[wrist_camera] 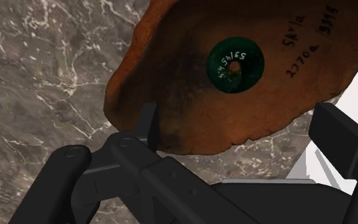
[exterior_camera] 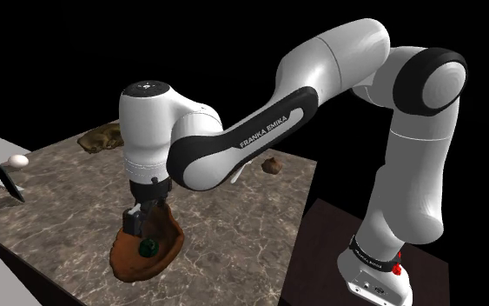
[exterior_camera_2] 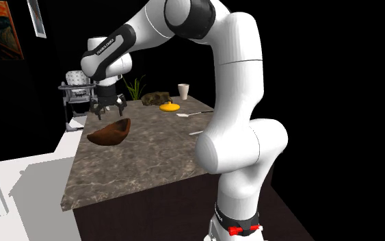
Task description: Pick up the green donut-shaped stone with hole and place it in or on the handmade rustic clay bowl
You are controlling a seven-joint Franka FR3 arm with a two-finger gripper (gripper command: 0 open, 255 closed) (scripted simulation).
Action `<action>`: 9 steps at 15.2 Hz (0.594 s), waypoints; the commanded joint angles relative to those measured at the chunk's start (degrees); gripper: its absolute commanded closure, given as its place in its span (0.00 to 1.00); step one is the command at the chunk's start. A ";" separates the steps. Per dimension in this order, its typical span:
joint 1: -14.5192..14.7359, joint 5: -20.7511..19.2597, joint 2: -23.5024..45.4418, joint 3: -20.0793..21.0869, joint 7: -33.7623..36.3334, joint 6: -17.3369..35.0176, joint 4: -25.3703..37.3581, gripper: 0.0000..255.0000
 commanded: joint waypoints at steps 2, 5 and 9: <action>-0.43 1.87 -2.68 0.53 -1.29 -3.83 1.54 0.00; -0.50 2.38 -3.41 0.66 -1.62 -5.07 2.16 0.00; -0.50 2.38 -3.41 0.66 -1.62 -5.08 2.17 0.00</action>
